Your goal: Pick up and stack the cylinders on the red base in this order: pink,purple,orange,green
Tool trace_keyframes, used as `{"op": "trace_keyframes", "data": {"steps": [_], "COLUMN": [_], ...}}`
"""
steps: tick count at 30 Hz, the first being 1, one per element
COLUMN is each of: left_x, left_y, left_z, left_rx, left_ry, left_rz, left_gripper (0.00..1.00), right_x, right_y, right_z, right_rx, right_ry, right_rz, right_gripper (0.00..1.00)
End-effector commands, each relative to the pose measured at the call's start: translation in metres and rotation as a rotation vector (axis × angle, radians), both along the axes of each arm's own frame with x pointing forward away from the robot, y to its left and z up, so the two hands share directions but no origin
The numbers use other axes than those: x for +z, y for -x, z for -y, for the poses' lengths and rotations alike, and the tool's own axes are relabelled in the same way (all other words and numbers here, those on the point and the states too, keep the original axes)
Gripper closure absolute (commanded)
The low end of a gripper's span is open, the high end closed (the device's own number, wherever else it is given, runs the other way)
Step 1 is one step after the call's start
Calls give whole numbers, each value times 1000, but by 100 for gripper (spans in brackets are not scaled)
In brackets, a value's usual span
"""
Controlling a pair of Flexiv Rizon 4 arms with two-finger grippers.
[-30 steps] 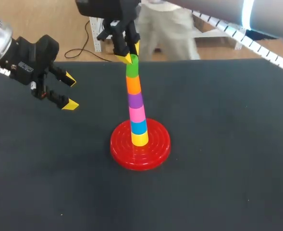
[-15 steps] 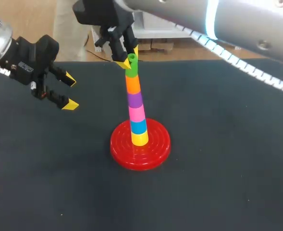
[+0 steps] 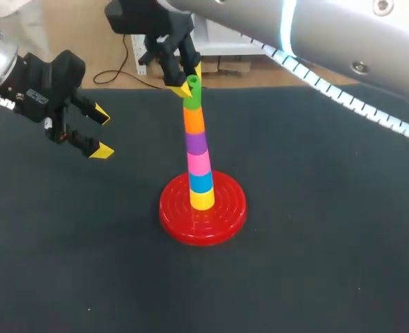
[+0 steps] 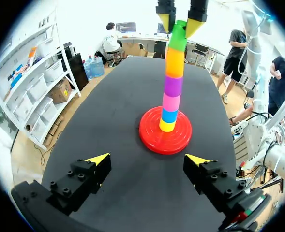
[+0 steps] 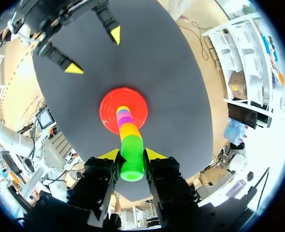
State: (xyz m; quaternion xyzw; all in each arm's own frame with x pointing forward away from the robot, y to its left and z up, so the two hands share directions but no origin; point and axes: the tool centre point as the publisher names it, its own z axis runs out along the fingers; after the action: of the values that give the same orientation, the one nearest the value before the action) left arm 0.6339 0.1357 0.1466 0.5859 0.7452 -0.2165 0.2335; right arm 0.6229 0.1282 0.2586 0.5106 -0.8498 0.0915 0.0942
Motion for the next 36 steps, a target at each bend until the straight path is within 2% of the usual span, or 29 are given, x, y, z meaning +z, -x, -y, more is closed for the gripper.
{"op": "trace_keyframes", "data": {"steps": [1,14,16,17,21,36], "left_x": [0,0,0,0,0,0], "left_y": [0,0,0,0,0,0], "left_z": [0,0,0,0,0,0], "left_rx": [0,0,0,0,0,0], "left_ry": [-3,-3,-3,-3,-3,-3], "left_rz": [-2,-2,-2,-2,-2,-2], "left_gripper": [0,0,0,0,0,0], "right_x": [-4,-13,-11,-9,-3,-3], "right_y": [1,-4,-3,-3,-3,-3], "right_z": [-5,-4,-4,-3,-2,-2], "right_rx": [-3,-19,-18,-15,-17,-17], "right_ry": [18,62,60,41,17,17], "right_rz": [-5,-24,-16,-7,-4,-4], "right_gripper": [100,100,55,0,0,0]}}
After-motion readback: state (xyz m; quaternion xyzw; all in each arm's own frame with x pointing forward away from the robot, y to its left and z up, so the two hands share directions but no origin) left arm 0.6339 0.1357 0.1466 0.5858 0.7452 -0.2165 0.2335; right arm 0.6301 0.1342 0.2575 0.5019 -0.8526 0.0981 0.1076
